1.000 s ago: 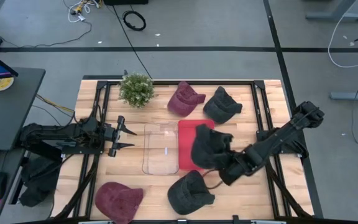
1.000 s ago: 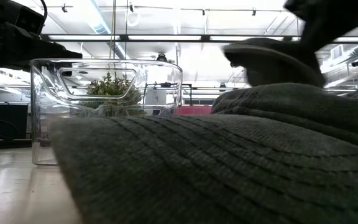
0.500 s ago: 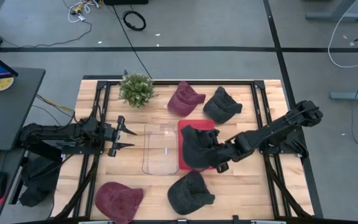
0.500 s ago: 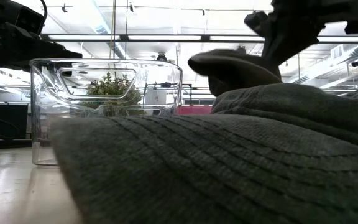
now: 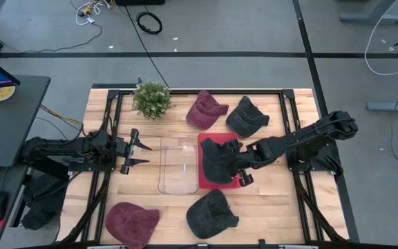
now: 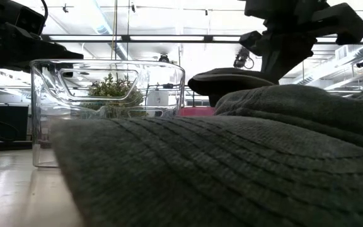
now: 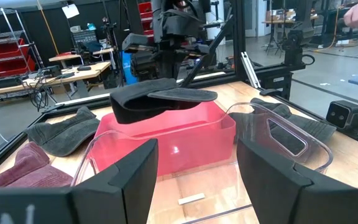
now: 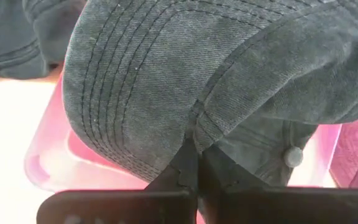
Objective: Pick & Place hat
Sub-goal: Put the bottom right black cap in the red bin
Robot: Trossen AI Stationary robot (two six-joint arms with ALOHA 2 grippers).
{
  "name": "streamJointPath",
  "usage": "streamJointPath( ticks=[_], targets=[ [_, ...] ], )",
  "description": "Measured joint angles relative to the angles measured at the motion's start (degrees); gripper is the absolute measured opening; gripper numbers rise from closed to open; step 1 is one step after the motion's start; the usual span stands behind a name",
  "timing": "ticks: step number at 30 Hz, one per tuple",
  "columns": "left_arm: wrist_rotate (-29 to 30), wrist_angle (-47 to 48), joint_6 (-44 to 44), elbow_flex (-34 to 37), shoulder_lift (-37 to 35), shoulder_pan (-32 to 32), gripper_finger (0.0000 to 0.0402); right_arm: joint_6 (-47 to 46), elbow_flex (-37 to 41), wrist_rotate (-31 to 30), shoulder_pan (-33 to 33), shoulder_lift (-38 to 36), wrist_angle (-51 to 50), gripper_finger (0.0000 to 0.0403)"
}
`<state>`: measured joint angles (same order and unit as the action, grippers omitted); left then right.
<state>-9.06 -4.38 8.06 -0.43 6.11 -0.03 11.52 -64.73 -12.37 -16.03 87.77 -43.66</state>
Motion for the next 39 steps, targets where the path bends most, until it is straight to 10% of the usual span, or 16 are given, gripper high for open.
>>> streamJointPath(
  ticks=[32, 39],
  targets=[
    [0.00, 0.00, -0.01, -0.02, -0.02, 0.00, 0.0222, -6.68, 0.04, -0.25, 0.47, 0.00, 0.64, 0.0114],
    [0.00, 0.00, 0.01, 0.00, 0.00, 0.00, 0.0222, -11.53, 0.04, -9.73, 0.64, 0.00, -6.27, 0.0114]
  ],
)
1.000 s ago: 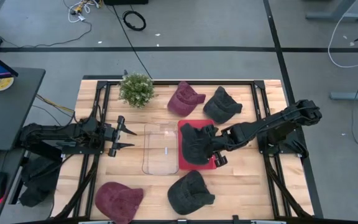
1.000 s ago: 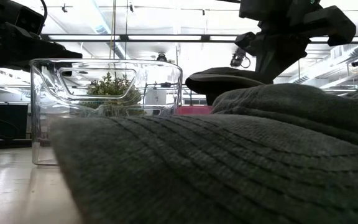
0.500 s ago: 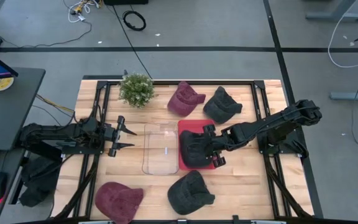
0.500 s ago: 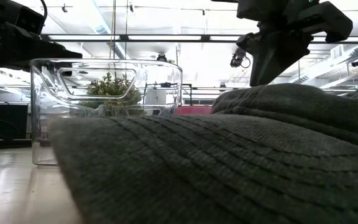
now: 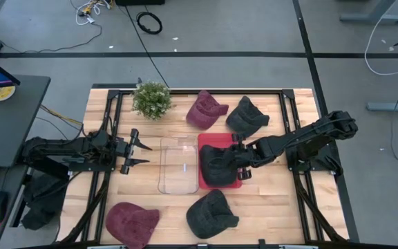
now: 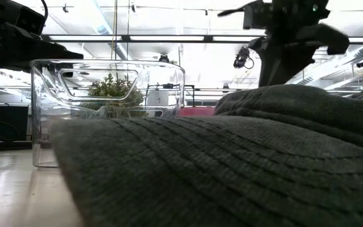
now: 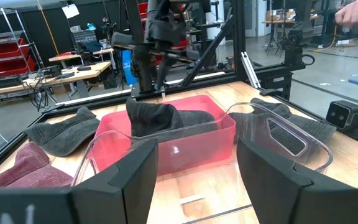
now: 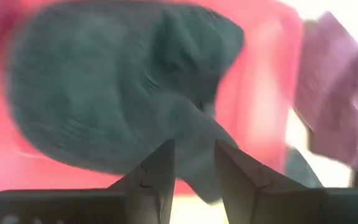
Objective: Pick & Place hat
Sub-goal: Put the bottom right black cap in the red bin
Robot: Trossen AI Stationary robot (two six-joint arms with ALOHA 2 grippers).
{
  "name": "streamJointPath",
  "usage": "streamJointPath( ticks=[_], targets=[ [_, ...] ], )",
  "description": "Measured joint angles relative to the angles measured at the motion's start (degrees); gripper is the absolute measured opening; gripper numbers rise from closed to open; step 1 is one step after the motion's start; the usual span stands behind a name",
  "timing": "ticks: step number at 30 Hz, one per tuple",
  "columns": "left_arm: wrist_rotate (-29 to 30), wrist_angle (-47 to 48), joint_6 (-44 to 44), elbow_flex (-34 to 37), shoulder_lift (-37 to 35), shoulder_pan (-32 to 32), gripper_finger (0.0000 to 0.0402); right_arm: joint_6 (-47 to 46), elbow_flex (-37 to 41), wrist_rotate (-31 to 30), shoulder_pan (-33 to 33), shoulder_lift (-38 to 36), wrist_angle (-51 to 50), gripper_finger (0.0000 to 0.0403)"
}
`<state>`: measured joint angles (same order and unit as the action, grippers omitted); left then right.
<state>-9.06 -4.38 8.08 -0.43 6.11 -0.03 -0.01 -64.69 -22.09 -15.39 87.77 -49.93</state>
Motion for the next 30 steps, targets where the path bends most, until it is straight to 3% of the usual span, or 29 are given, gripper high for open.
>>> streamJointPath(
  ticks=[5, 10, 18, 24, 30],
  targets=[
    [0.00, 0.00, -0.01, -0.01, -0.01, 0.00, 0.0222, -3.82, 0.00, -1.02, 1.34, 0.00, -3.02, 0.0106],
    [0.00, 0.00, 0.00, 0.00, 0.00, 0.00, 0.0223, -4.09, 0.37, -0.56, 3.67, 0.00, 0.63, 0.0095],
    [0.00, 0.00, 0.00, 0.00, 0.00, 0.00, 0.0222, -0.19, 8.58, 6.12, 7.29, 0.03, 8.02, 0.0082],
    [0.00, 0.00, -0.02, 0.00, -0.02, 0.02, 0.0222, 1.79, 13.08, 7.49, 9.59, 0.04, 13.08, 0.0082],
    [0.01, 0.00, -0.01, 0.00, -0.01, 0.01, 0.0222, 4.06, 16.61, 13.94, 12.75, 0.04, 20.90, 0.0082]
  ],
)
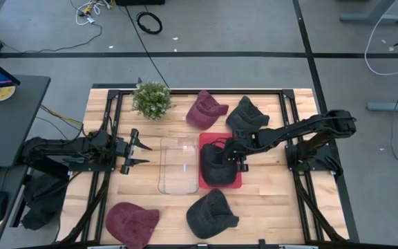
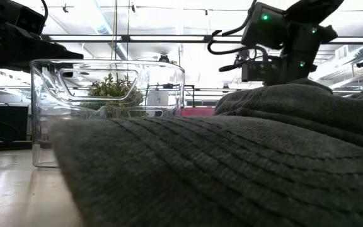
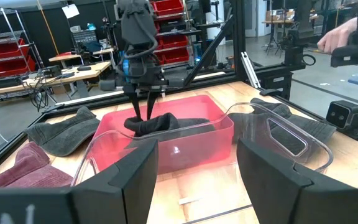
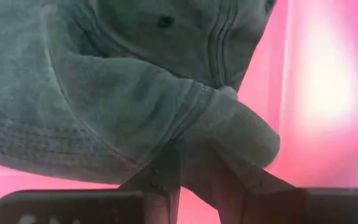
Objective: Pick & Place hat
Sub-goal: Put the bottom right black cap in the red bin, then stack the top black cap onto the black cap in the red bin
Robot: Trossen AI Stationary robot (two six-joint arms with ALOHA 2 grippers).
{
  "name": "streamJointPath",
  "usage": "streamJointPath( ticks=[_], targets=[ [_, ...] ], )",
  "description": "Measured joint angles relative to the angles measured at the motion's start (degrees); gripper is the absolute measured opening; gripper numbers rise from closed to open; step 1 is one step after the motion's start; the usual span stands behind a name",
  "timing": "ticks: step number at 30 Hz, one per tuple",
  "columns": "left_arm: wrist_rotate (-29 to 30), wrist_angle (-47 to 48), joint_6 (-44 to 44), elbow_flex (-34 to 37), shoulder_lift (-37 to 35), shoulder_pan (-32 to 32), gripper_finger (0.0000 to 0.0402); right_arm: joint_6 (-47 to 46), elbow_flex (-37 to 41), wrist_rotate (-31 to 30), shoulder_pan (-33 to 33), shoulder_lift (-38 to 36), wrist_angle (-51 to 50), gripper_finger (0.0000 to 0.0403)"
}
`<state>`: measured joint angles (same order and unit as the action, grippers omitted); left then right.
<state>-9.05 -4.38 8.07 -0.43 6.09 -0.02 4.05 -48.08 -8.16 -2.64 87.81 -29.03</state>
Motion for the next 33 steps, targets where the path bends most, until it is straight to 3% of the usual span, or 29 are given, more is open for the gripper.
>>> streamJointPath(
  ticks=[8, 23, 30, 33],
  targets=[
    [-0.01, 0.00, 0.00, 0.00, 0.01, -0.01, 0.0222, 1.38, -0.25, 0.21, 0.23, -0.39, -1.21, 0.0082],
    [-0.01, 0.00, 0.00, -0.01, -0.01, -0.01, 0.0222, -5.44, -9.94, -0.33, -1.76, -0.57, -8.29, 0.0082],
    [-0.01, 0.00, -0.01, 0.00, 0.01, 0.01, 0.0222, -15.15, -10.47, -14.02, 0.34, -2.78, -13.32, 0.0082],
    [-0.01, 0.00, 0.00, 0.00, -0.01, 0.00, 0.0222, -18.33, -10.20, -15.42, 2.34, -4.87, -12.86, 0.0078]
  ],
)
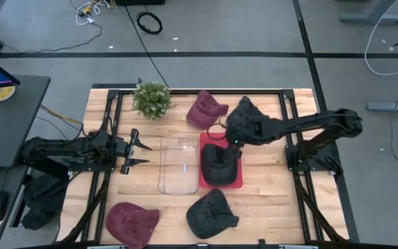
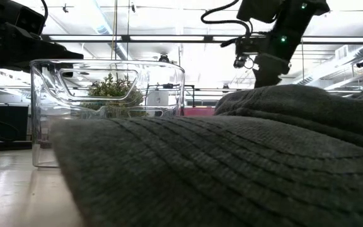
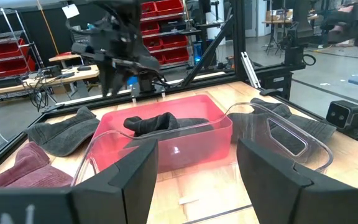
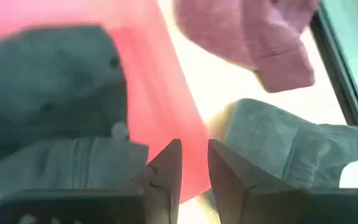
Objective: Pick & Place hat
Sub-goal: Stack the top black cap onto the black cap in the red bin
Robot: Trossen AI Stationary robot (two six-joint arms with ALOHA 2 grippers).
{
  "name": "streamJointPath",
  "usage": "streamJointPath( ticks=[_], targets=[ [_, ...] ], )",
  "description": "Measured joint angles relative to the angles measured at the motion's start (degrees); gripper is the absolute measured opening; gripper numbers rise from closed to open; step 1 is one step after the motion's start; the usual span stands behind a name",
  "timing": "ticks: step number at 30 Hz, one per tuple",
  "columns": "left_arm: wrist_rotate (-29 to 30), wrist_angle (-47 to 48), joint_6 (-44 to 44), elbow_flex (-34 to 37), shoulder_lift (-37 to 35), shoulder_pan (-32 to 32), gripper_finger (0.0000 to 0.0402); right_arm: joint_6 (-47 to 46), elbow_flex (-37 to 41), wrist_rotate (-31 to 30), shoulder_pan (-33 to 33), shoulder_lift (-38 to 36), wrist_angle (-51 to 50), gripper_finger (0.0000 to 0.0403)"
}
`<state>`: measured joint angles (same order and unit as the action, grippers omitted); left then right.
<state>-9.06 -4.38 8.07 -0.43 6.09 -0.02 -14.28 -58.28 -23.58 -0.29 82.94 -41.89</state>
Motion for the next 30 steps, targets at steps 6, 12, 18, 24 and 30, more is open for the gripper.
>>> streamJointPath(
  ticks=[6, 12, 18, 24, 30],
  targets=[
    [0.01, 0.00, 0.01, -0.01, 0.02, -0.01, 0.0223, -1.24, 5.37, -0.01, 4.48, -5.13, 6.20, 0.0060],
    [0.00, -0.01, 0.01, 0.00, 0.00, 0.00, 0.0222, 1.11, 13.82, 2.40, 11.67, -10.25, 14.01, 0.0053],
    [0.00, -0.02, 0.01, 0.00, 0.00, -0.01, 0.0222, 2.78, 18.65, 8.30, 20.04, -14.21, 18.37, 0.0072],
    [0.00, -0.02, 0.00, -0.01, 0.00, 0.00, 0.0222, 5.91, 19.04, 9.28, 25.96, -13.69, 18.61, 0.0137],
    [0.00, -0.02, 0.01, 0.00, 0.00, -0.01, 0.0222, 8.22, 19.04, 9.76, 30.18, -11.65, 18.91, 0.0205]
  ],
)
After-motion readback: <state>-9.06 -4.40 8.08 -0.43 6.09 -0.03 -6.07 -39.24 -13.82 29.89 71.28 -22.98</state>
